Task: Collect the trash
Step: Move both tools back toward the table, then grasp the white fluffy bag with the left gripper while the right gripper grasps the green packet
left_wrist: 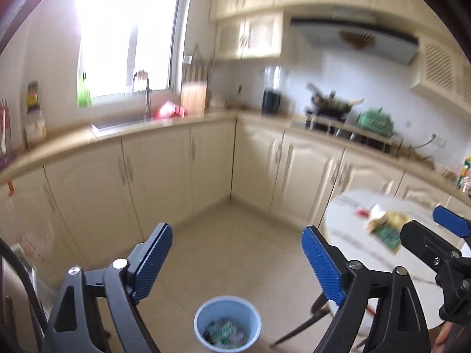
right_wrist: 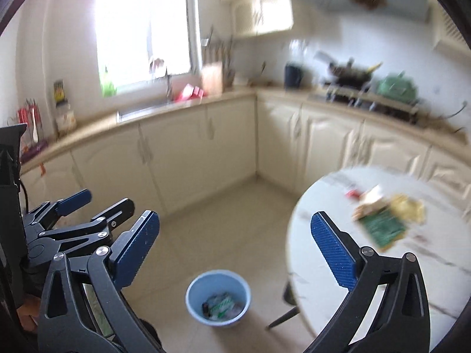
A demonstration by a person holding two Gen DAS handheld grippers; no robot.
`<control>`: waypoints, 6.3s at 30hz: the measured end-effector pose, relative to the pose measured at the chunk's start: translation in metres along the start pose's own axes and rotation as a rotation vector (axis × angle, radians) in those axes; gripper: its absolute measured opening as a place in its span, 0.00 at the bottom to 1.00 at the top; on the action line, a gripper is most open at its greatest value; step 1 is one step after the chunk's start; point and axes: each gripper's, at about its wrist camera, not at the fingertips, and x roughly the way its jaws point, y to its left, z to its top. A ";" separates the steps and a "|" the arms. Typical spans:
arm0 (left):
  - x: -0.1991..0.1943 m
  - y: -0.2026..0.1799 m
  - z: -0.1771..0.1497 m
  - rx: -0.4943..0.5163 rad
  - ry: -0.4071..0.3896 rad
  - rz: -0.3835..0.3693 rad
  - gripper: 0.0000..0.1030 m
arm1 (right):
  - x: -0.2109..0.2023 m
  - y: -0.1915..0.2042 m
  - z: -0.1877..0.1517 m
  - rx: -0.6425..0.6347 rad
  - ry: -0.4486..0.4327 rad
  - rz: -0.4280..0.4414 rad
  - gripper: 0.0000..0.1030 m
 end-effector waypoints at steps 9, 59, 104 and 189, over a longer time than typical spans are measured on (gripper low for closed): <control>-0.118 -0.039 -0.032 0.068 -0.210 -0.053 0.98 | -0.144 0.000 0.023 0.002 -0.228 -0.165 1.00; 0.109 -0.208 -0.079 0.307 0.200 -0.335 0.99 | -0.077 -0.273 -0.034 0.263 0.029 -0.435 1.00; 0.207 -0.187 -0.013 0.363 0.311 -0.407 0.45 | 0.166 -0.293 -0.048 0.102 0.474 -0.201 1.00; 0.108 -0.086 -0.004 0.310 0.356 -0.495 0.45 | 0.126 -0.304 -0.074 0.251 0.449 -0.318 0.45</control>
